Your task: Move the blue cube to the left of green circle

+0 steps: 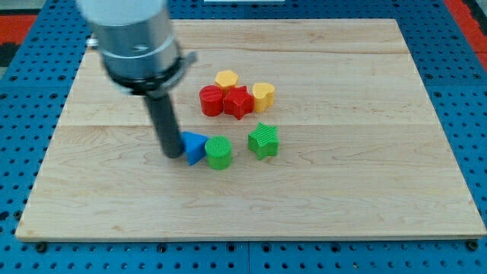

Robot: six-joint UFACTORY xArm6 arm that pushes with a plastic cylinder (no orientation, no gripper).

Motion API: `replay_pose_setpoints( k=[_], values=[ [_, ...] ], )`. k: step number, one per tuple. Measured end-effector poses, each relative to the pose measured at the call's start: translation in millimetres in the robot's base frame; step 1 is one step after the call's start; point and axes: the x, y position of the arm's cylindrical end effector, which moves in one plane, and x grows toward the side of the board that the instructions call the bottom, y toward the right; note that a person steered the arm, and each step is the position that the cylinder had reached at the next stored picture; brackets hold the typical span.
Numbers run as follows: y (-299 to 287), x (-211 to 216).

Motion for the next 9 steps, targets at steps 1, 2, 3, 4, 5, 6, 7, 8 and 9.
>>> replay_pose_setpoints(
  k=[1,2,3,4,5,6,7,8,9],
  values=[
    [29.9,12.1],
    [-79.4,26.2],
    [-154.1,-32.4],
    [-156.6,-141.5],
    [-120.7,-242.6],
    [-58.1,-241.6],
    [-84.4,-170.8],
    [-78.9,-190.4],
    [-134.6,-206.9]
  ],
)
